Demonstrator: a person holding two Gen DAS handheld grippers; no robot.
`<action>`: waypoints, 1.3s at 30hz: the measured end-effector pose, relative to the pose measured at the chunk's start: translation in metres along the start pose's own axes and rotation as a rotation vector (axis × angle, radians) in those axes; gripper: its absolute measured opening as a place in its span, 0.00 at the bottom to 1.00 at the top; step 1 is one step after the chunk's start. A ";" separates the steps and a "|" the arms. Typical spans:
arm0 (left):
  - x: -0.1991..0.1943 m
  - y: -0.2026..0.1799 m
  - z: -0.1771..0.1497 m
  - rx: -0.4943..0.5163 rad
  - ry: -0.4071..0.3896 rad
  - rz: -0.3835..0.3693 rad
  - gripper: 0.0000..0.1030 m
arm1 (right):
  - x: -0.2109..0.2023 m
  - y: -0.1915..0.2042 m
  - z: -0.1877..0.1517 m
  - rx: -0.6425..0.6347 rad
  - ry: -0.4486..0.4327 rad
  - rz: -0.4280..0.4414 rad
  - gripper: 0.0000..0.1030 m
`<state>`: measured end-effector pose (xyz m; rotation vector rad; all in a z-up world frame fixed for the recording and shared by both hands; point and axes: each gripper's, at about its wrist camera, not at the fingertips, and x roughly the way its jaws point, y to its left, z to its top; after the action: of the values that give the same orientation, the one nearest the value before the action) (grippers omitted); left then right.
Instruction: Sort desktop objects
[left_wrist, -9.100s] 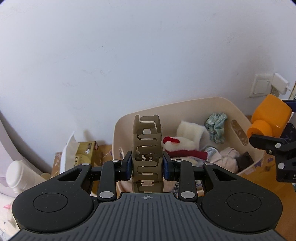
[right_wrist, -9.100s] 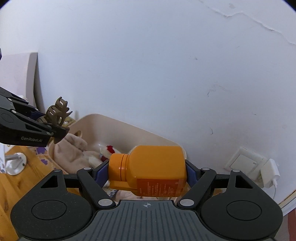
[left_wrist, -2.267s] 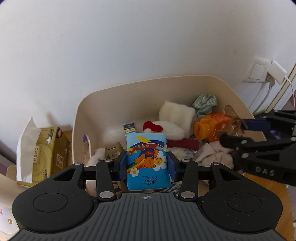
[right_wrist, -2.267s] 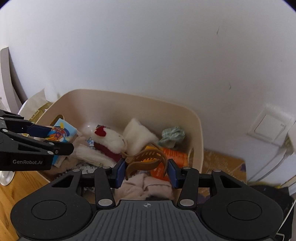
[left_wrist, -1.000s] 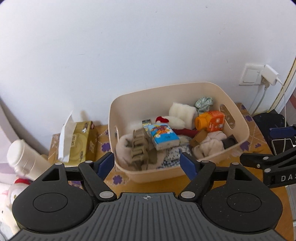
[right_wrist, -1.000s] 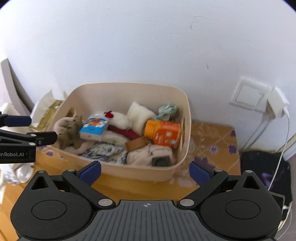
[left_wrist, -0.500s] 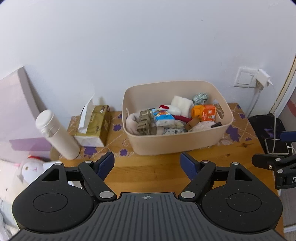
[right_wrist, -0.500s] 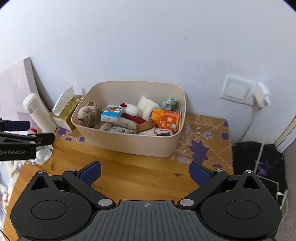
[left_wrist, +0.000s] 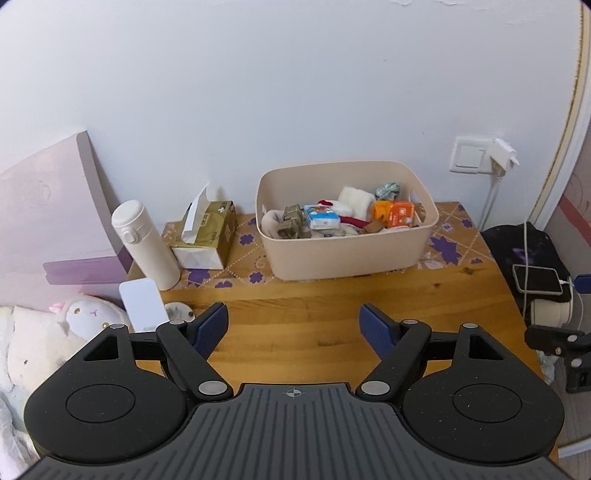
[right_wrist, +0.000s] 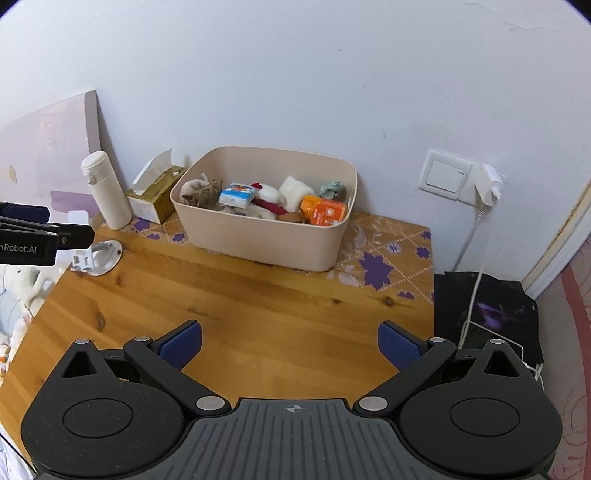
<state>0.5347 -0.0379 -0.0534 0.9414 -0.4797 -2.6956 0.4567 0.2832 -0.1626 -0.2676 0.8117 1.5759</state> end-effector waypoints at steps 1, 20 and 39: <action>-0.005 -0.001 -0.004 0.002 -0.002 0.001 0.77 | -0.006 -0.001 -0.005 0.009 -0.006 0.000 1.00; -0.094 -0.018 -0.097 0.009 0.008 -0.092 0.77 | -0.095 0.000 -0.089 -0.028 -0.077 -0.006 1.00; -0.147 0.001 -0.144 -0.095 0.072 -0.124 0.77 | -0.147 -0.012 -0.150 0.045 -0.064 0.016 1.00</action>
<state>0.7388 -0.0220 -0.0775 1.0694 -0.2843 -2.7545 0.4541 0.0746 -0.1866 -0.1775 0.8006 1.5716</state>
